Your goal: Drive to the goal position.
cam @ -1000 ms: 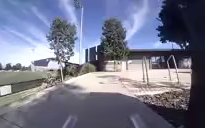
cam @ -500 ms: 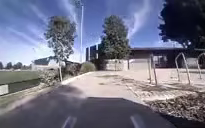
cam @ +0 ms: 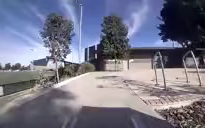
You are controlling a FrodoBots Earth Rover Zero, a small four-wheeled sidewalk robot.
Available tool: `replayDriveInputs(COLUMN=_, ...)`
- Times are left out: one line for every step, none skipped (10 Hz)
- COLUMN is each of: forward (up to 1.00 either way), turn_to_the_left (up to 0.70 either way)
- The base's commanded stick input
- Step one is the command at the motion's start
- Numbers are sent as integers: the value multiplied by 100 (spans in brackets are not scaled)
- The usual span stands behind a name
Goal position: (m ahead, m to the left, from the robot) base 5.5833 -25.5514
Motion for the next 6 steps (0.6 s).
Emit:
replayDriveInputs(forward=100, turn_to_the_left=0)
replayDriveInputs(forward=100, turn_to_the_left=0)
replayDriveInputs(forward=100, turn_to_the_left=0)
replayDriveInputs(forward=100, turn_to_the_left=0)
replayDriveInputs(forward=100, turn_to_the_left=0)
replayDriveInputs(forward=100, turn_to_the_left=0)
